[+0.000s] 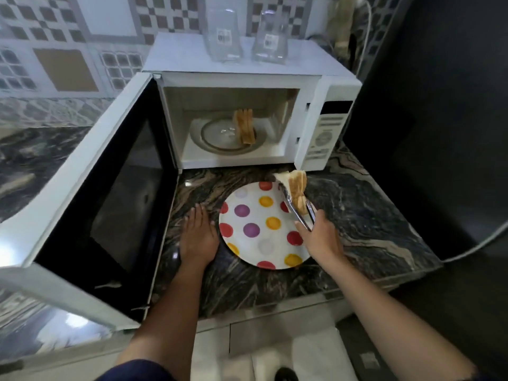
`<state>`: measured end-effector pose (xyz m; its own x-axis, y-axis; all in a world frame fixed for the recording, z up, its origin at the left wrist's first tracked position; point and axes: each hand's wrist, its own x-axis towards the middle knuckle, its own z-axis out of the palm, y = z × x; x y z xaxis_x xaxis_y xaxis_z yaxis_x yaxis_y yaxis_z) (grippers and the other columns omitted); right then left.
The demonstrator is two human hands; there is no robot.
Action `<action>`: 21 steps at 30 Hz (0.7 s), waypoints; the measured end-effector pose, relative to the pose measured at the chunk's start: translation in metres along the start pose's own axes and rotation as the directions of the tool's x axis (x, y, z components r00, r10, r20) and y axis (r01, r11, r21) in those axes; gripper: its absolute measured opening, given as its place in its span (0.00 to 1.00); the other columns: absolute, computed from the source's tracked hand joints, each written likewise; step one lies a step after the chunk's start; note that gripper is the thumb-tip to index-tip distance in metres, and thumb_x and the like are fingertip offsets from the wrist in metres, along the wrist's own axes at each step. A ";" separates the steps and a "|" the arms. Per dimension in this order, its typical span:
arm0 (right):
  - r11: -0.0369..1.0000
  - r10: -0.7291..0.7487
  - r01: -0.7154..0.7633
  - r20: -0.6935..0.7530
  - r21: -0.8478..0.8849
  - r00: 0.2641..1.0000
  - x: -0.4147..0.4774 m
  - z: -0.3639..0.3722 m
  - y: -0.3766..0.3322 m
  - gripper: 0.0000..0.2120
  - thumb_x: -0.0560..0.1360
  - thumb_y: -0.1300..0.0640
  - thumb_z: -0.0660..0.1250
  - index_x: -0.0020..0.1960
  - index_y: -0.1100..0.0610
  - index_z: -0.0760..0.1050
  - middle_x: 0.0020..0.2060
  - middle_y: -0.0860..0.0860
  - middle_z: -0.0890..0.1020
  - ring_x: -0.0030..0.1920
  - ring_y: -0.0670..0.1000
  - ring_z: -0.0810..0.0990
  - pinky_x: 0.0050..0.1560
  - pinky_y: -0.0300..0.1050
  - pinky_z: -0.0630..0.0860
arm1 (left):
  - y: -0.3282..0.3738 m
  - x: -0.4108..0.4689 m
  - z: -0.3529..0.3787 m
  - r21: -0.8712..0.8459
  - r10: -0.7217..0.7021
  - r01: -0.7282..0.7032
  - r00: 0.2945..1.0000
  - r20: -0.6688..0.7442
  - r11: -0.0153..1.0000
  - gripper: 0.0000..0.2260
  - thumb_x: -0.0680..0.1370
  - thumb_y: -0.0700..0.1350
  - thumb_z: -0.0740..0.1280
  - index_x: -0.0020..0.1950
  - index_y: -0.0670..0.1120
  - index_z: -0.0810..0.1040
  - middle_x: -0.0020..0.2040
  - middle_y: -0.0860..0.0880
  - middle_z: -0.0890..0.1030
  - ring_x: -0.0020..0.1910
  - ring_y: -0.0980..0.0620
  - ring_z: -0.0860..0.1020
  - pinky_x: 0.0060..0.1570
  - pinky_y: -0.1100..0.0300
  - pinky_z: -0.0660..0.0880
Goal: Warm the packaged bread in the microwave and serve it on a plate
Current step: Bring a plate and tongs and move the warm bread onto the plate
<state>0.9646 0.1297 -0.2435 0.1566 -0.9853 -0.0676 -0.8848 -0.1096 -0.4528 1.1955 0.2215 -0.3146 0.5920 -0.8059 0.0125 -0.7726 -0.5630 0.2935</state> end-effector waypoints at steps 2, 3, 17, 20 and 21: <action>1.000 0.015 -0.015 0.005 -0.011 1.000 -0.007 0.001 0.012 0.22 0.76 0.44 0.62 0.60 0.59 0.66 0.54 0.59 0.79 0.52 0.60 0.78 0.41 0.48 0.71 | 0.001 -0.003 -0.001 0.009 0.003 -0.003 1.000 0.004 1.000 0.24 0.82 0.47 0.47 0.76 0.38 0.48 0.78 0.42 0.51 0.77 0.48 0.49 0.74 0.55 0.43; 1.000 0.022 -0.022 0.013 -0.016 1.000 -0.010 0.002 0.017 0.21 0.76 0.44 0.62 0.59 0.59 0.66 0.53 0.58 0.79 0.52 0.60 0.78 0.41 0.48 0.71 | 0.001 -0.003 -0.001 0.007 0.006 -0.006 1.000 0.005 1.000 0.24 0.82 0.47 0.47 0.76 0.38 0.49 0.78 0.42 0.51 0.77 0.48 0.49 0.74 0.55 0.43; 1.000 0.026 -0.025 0.054 -0.009 0.998 -0.033 0.003 0.039 0.21 0.75 0.42 0.63 0.54 0.58 0.65 0.52 0.58 0.78 0.50 0.60 0.78 0.41 0.49 0.73 | -0.002 0.000 0.004 -0.059 0.018 -0.018 1.000 -0.006 0.998 0.24 0.82 0.46 0.47 0.76 0.39 0.50 0.78 0.42 0.51 0.77 0.47 0.49 0.75 0.54 0.45; 0.997 0.063 -0.064 0.039 0.036 0.997 -0.035 -0.001 0.042 0.23 0.71 0.40 0.66 0.53 0.57 0.66 0.49 0.56 0.78 0.47 0.59 0.79 0.39 0.47 0.73 | -0.003 0.000 0.005 -0.068 0.023 -0.024 1.000 -0.014 0.997 0.24 0.82 0.46 0.48 0.76 0.39 0.51 0.78 0.42 0.51 0.77 0.47 0.49 0.75 0.54 0.45; 0.997 0.066 -0.067 0.029 0.036 0.997 -0.034 -0.003 0.043 0.24 0.69 0.40 0.67 0.53 0.57 0.66 0.48 0.55 0.78 0.46 0.59 0.79 0.40 0.48 0.75 | -0.003 0.000 0.006 -0.073 0.025 -0.027 0.999 -0.026 0.997 0.24 0.82 0.46 0.49 0.76 0.39 0.51 0.78 0.42 0.52 0.77 0.46 0.50 0.75 0.53 0.46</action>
<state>0.9199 0.1585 -0.2583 0.1106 -0.9862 -0.1228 -0.8771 -0.0388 -0.4787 1.1964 0.2220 -0.3210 0.5780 -0.8148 0.0450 -0.7696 -0.5260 0.3619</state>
